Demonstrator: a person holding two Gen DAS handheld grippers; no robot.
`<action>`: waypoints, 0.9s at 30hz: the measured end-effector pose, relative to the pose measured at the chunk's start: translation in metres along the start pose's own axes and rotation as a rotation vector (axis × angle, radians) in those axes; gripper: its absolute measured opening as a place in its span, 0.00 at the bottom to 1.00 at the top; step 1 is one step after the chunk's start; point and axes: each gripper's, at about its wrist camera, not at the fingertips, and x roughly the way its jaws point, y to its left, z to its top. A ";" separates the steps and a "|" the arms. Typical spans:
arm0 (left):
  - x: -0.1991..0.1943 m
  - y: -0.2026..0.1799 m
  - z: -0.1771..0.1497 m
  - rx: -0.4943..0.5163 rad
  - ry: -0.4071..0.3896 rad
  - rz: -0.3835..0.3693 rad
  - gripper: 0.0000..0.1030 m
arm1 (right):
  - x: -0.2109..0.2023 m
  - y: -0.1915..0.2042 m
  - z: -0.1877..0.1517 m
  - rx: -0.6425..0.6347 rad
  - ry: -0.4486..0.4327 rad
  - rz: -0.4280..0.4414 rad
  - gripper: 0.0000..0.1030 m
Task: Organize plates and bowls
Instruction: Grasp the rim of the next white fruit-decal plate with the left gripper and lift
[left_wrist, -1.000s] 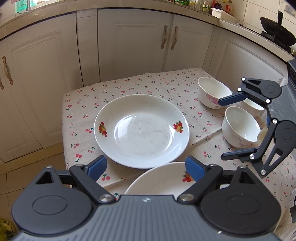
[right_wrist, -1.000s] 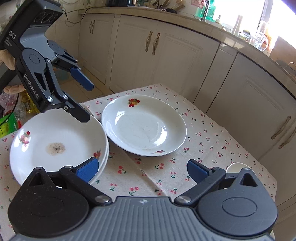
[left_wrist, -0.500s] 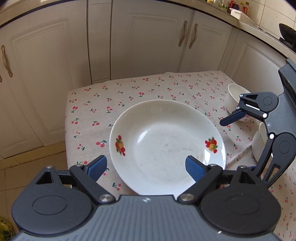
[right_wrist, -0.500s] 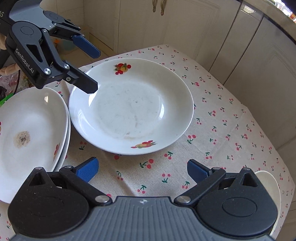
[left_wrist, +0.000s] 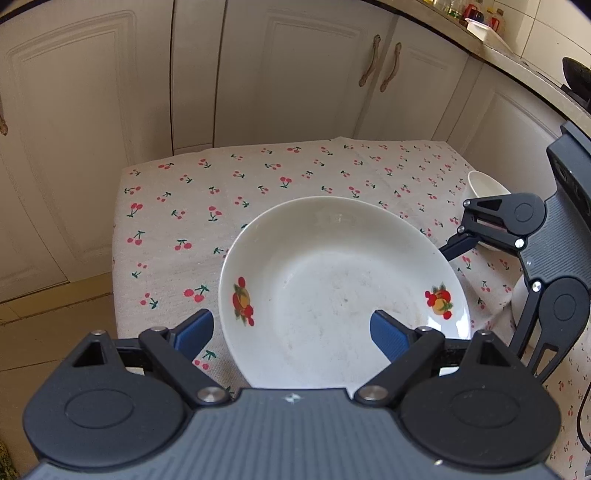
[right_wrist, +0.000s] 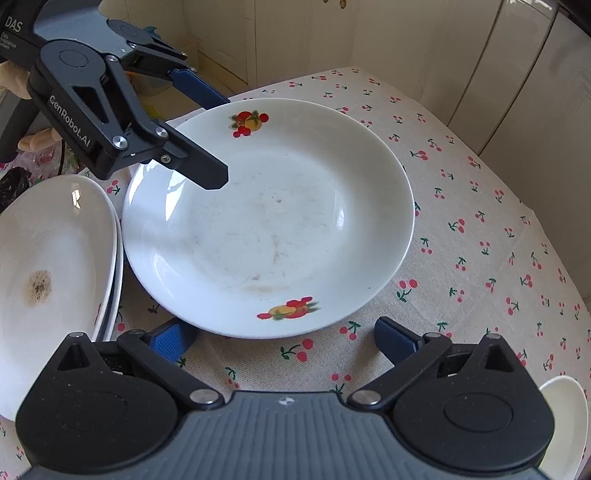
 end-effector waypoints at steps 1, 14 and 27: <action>0.002 0.000 0.001 0.002 0.001 -0.003 0.89 | 0.001 0.000 0.001 -0.010 -0.004 0.004 1.00; 0.016 0.001 0.014 0.017 0.035 -0.044 0.89 | 0.003 0.004 0.003 -0.064 -0.047 0.009 1.00; 0.021 0.004 0.016 0.048 0.055 -0.056 0.88 | -0.012 0.006 -0.002 -0.066 -0.126 0.000 1.00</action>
